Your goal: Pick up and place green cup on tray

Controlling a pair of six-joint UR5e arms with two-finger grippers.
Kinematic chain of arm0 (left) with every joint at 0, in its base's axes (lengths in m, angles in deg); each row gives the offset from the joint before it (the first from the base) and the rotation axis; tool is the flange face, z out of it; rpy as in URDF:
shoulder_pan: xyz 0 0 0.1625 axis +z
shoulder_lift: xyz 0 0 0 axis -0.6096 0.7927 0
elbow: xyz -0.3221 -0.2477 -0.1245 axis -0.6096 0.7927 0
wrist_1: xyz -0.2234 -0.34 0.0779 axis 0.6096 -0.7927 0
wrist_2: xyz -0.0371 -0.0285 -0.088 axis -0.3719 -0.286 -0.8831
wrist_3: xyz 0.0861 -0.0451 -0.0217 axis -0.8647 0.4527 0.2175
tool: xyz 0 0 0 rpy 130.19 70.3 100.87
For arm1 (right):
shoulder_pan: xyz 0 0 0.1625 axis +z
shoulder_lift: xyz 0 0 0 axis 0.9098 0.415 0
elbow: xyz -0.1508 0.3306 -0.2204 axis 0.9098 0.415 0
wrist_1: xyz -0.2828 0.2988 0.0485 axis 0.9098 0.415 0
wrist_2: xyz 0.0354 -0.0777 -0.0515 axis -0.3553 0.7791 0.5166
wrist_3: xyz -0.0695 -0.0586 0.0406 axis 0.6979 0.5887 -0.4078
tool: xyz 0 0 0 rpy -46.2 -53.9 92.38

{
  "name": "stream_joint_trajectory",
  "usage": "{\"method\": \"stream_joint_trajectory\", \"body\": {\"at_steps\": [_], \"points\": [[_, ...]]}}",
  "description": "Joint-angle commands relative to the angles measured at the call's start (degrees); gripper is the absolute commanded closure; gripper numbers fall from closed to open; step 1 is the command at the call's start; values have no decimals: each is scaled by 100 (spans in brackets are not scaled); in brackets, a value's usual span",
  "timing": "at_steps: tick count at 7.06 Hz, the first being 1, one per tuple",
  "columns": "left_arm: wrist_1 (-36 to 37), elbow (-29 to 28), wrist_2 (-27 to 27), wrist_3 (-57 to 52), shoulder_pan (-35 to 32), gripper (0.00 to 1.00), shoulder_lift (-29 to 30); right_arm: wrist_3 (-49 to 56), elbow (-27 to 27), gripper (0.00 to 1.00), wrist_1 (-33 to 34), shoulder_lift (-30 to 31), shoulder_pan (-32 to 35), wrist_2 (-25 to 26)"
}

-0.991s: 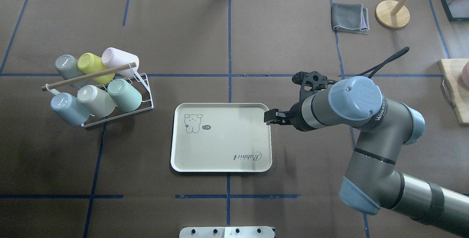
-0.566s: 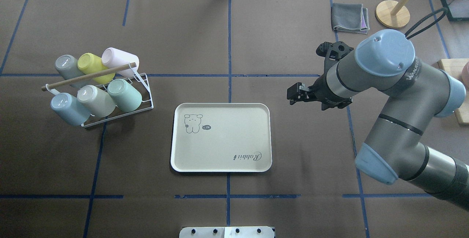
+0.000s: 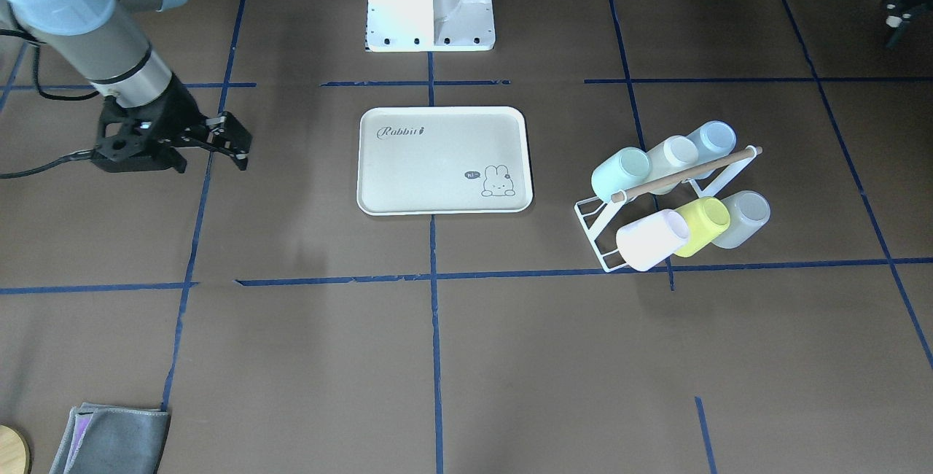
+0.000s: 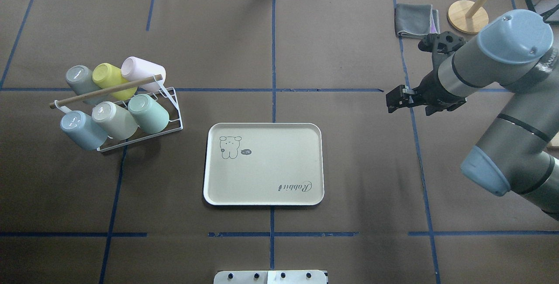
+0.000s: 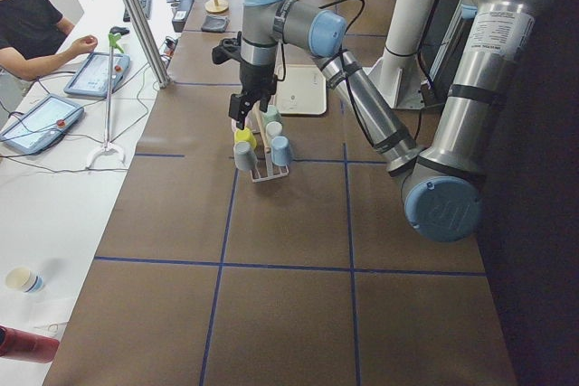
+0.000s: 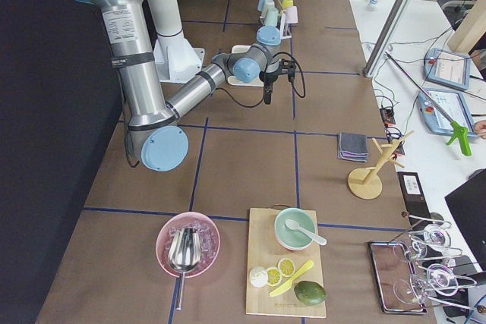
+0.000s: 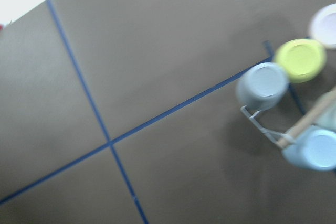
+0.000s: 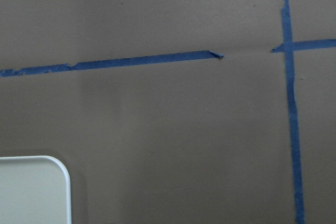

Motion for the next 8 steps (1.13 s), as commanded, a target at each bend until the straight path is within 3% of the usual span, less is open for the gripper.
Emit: {"method": "stream_joint_trajectory", "body": {"at_steps": [1, 5, 8], "points": [[83, 468, 1375, -12, 1196, 0, 224, 923, 26, 0, 2, 389, 565, -317], [827, 612, 5005, -83, 4061, 0, 540, 1787, 149, 0, -15, 716, 1051, -467], [1172, 533, 6196, -636, 5574, 0, 584, 1787, 219, 0, -24, 742, 1060, -458]]}}
